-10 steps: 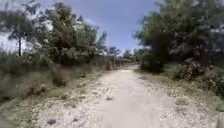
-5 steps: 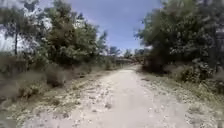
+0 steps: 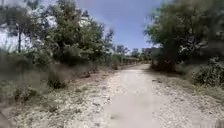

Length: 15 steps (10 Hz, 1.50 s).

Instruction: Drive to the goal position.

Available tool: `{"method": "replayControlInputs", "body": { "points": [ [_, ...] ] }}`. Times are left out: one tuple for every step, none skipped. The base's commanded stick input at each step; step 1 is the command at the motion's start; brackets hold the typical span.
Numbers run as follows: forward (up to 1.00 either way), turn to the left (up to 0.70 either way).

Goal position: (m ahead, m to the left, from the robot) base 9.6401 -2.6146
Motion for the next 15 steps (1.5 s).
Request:
{"method": "replayControlInputs", "body": {
  "points": [
    [0.50,0.00],
    [0.50,0.00],
    [0.50,0.00],
    [0.50,-0.01],
    [0.50,-0.09],
    [0.50,-0.35],
    [0.50,-0.50],
    [0.50,-0.50],
    [0.50,-0.50],
    [0.50,-0.50],
    [0.50,-0.50],
    [0.50,0.00],
    [0.50,0.00],
    [0.50,0.00],
    [0.50,0.00]
  ]
}}
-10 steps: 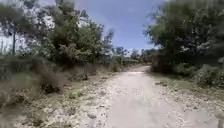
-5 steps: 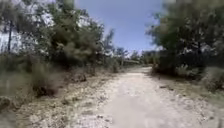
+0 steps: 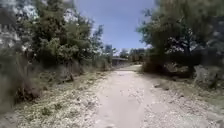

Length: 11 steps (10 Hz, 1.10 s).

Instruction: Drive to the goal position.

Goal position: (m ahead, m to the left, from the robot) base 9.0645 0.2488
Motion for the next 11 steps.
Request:
{"method": "replayControlInputs", "body": {
  "points": [
    [0.50,0.00],
    [0.50,0.00],
    [0.50,0.00],
    [0.50,0.00],
    [0.50,0.00],
    [0.50,0.00],
    [0.50,0.00],
    [0.50,0.00],
    [0.50,0.00],
    [0.50,0.00],
    [0.50,0.00]
  ]
}}
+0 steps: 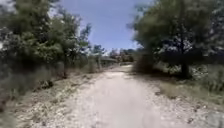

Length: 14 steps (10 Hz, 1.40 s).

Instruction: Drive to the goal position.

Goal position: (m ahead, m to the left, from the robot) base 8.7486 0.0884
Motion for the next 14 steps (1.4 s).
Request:
{"method": "replayControlInputs", "body": {
  "points": [
    [0.50,0.00],
    [0.50,0.00],
    [0.50,0.00],
    [0.50,0.00],
    [0.50,0.00],
    [0.50,0.00],
    [0.50,0.00],
    [0.50,0.00],
    [0.50,0.00],
    [0.50,0.00],
    [0.50,0.00],
    [0.50,0.00],
    [0.50,0.00],
    [0.50,0.00]
  ]
}}
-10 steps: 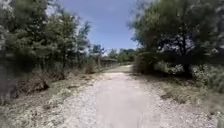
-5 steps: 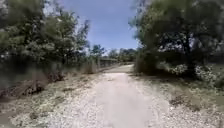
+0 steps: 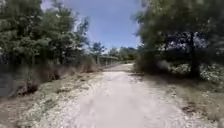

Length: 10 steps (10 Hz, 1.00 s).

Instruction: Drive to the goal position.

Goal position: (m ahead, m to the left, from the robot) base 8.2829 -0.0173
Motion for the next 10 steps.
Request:
{"method": "replayControlInputs", "body": {
  "points": [
    [0.50,0.00],
    [0.50,0.00],
    [0.50,0.00],
    [0.50,0.00],
    [0.50,0.00],
    [0.50,0.00],
    [0.50,0.00],
    [0.50,0.00],
    [0.50,0.00],
    [0.50,0.00]
  ]
}}
